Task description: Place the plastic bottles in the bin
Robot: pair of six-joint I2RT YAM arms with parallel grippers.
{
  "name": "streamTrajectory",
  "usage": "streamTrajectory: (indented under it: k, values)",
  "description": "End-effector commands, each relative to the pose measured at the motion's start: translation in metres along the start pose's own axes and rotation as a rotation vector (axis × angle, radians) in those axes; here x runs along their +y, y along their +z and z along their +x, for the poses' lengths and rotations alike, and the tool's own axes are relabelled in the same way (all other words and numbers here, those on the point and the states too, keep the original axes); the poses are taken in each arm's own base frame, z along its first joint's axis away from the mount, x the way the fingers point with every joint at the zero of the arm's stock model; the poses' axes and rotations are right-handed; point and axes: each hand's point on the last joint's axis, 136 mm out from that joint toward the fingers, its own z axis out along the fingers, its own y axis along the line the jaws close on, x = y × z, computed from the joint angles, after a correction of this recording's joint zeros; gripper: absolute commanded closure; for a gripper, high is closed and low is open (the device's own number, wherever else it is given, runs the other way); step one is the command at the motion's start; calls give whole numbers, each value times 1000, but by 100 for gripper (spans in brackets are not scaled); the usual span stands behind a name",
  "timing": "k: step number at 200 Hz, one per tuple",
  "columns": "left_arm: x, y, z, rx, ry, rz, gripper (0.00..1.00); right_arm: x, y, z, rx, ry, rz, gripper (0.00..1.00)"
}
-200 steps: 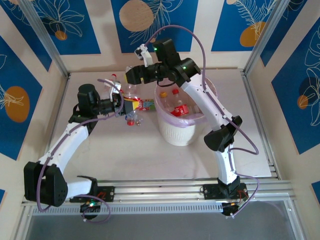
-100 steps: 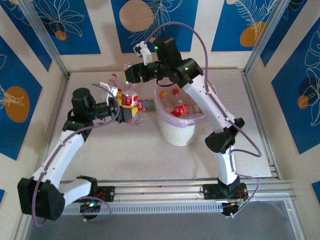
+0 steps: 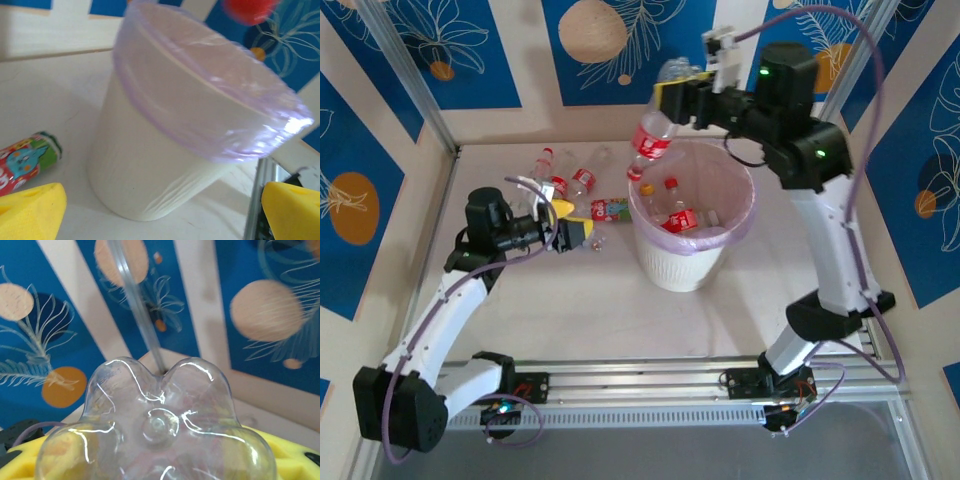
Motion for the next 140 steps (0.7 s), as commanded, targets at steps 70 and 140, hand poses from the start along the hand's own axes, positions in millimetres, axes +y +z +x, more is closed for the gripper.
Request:
streamTrajectory:
  k: [70,140]
  values:
    - [130,-6,50,36,-597,-642,16,-94,10,102,304,64,248,51]
    - [172,-15,87,-70,-828,-833,16,-103,52,193,510,107,223,53]
